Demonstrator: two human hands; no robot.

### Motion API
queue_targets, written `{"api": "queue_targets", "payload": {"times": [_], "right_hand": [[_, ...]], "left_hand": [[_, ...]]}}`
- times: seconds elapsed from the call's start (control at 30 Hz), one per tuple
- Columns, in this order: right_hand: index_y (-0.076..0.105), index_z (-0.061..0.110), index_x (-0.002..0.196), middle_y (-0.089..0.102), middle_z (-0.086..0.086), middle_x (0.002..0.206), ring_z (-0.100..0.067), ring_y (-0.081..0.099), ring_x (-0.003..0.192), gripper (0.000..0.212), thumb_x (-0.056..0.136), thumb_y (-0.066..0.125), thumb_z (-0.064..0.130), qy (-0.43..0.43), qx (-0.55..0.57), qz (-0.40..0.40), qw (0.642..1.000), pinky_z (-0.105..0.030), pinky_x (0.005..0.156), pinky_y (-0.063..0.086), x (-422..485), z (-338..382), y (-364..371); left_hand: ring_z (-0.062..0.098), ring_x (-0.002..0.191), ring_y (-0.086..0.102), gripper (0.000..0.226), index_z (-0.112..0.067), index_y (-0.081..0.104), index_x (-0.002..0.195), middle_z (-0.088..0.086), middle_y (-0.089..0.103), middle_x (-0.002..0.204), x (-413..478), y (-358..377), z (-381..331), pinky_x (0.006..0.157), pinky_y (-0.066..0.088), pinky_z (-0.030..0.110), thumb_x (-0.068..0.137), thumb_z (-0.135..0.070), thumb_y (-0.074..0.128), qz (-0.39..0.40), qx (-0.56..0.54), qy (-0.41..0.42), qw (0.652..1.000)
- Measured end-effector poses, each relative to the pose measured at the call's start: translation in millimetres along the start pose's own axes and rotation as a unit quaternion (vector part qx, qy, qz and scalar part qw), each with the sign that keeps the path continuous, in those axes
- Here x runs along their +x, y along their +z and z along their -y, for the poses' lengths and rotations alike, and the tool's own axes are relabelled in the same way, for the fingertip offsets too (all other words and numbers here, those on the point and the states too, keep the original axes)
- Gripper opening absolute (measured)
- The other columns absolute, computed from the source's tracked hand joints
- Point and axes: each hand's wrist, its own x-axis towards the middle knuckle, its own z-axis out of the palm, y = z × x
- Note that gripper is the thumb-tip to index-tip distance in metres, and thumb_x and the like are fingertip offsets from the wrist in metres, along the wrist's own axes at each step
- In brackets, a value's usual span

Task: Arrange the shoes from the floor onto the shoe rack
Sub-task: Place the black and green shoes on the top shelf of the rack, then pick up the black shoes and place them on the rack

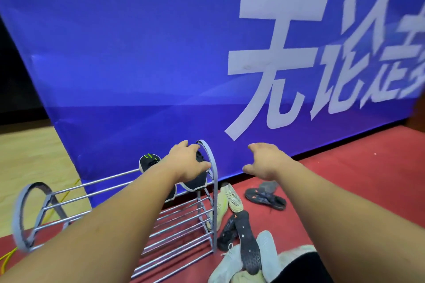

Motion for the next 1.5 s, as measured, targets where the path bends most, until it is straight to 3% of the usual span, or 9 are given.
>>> {"api": "queue_targets", "payload": {"times": [0.17, 0.3, 0.4, 0.6, 0.87, 1.07, 1.2, 1.33, 1.5], "right_hand": [[0.035, 0.02, 0.154, 0.042, -0.003, 0.153, -0.031, 0.034, 0.143, 0.08, 0.089, 0.06, 0.06, 0.025, -0.015, -0.007, 1.0, -0.046, 0.11, 0.042, -23, -60, 4], [0.034, 0.019, 0.155, 0.039, -0.005, 0.155, -0.032, 0.032, 0.145, 0.082, 0.089, 0.06, 0.059, 0.054, 0.002, 0.02, 0.998, -0.047, 0.114, 0.037, -32, -110, 18], [0.042, 0.019, 0.146, 0.046, -0.006, 0.147, -0.033, 0.039, 0.139, 0.079, 0.084, 0.062, 0.063, 0.07, 0.003, 0.033, 0.997, -0.049, 0.112, 0.04, -34, -147, 29], [0.035, 0.02, 0.154, 0.032, -0.011, 0.162, -0.035, 0.03, 0.149, 0.089, 0.083, 0.062, 0.065, 0.11, 0.032, 0.058, 0.992, -0.049, 0.119, 0.032, -17, -195, 56], [0.028, 0.018, 0.158, 0.035, -0.014, 0.161, -0.038, 0.033, 0.147, 0.106, 0.073, 0.061, 0.074, 0.132, 0.047, 0.134, 0.981, -0.051, 0.118, 0.032, 28, -209, 129], [0.028, 0.017, 0.158, 0.037, -0.016, 0.158, -0.04, 0.036, 0.143, 0.093, 0.085, 0.065, 0.063, 0.145, 0.043, 0.188, 0.97, -0.049, 0.117, 0.034, 58, -211, 193], [0.032, 0.014, 0.155, 0.04, -0.019, 0.154, -0.042, 0.039, 0.139, 0.092, 0.084, 0.063, 0.063, 0.138, 0.056, 0.226, 0.963, -0.05, 0.115, 0.036, 78, -209, 244], [0.035, 0.013, 0.152, 0.043, -0.018, 0.149, -0.042, 0.042, 0.135, 0.083, 0.086, 0.063, 0.054, 0.125, 0.07, 0.256, 0.956, -0.051, 0.113, 0.038, 92, -195, 299], [0.034, 0.014, 0.151, 0.044, -0.018, 0.147, -0.04, 0.044, 0.135, 0.078, 0.087, 0.064, 0.047, 0.118, 0.122, 0.322, 0.931, -0.045, 0.11, 0.04, 108, -171, 378]], "left_hand": [[0.033, 0.152, 0.021, 0.085, -0.017, 0.026, 0.159, 0.014, 0.022, 0.164, 10, 21, -50, 0.121, 0.027, 0.047, 0.094, -0.064, 0.052, 0.006, 0.049, 0.026, 0.998], [0.033, 0.156, 0.004, 0.086, -0.017, 0.018, 0.162, 0.017, 0.008, 0.168, 20, 40, -94, 0.124, 0.016, 0.047, 0.097, -0.063, 0.05, 0.043, 0.076, 0.045, 0.995], [0.034, 0.156, 0.005, 0.087, -0.018, 0.017, 0.162, 0.016, 0.006, 0.169, 29, 58, -117, 0.124, 0.019, 0.049, 0.096, -0.063, 0.052, 0.052, 0.077, 0.054, 0.994], [0.032, 0.155, 0.008, 0.086, -0.021, 0.018, 0.161, 0.013, 0.007, 0.169, 54, 95, -139, 0.121, 0.026, 0.051, 0.095, -0.064, 0.051, 0.081, 0.133, 0.083, 0.984], [0.033, 0.152, 0.019, 0.082, -0.015, 0.026, 0.158, 0.015, 0.023, 0.163, 118, 155, -118, 0.119, 0.03, 0.051, 0.095, -0.06, 0.055, 0.144, 0.099, 0.08, 0.981], [0.036, 0.151, 0.023, 0.089, -0.01, 0.025, 0.158, 0.019, 0.025, 0.163, 158, 232, -89, 0.122, 0.026, 0.043, 0.092, -0.059, 0.059, 0.202, 0.079, 0.069, 0.974], [0.035, 0.133, 0.045, 0.067, -0.01, 0.044, 0.143, 0.016, 0.044, 0.144, 176, 284, -73, 0.11, 0.04, 0.04, 0.092, -0.051, 0.063, 0.239, 0.047, 0.056, 0.968], [0.029, 0.131, 0.045, 0.052, -0.015, 0.051, 0.132, 0.009, 0.052, 0.132, 190, 334, -59, 0.107, 0.041, 0.038, 0.09, -0.045, 0.062, 0.267, 0.025, 0.045, 0.962], [0.031, 0.128, 0.05, 0.061, -0.014, 0.046, 0.14, 0.011, 0.047, 0.14, 206, 400, -43, 0.104, 0.044, 0.038, 0.09, -0.045, 0.062, 0.298, 0.016, 0.004, 0.954]]}}
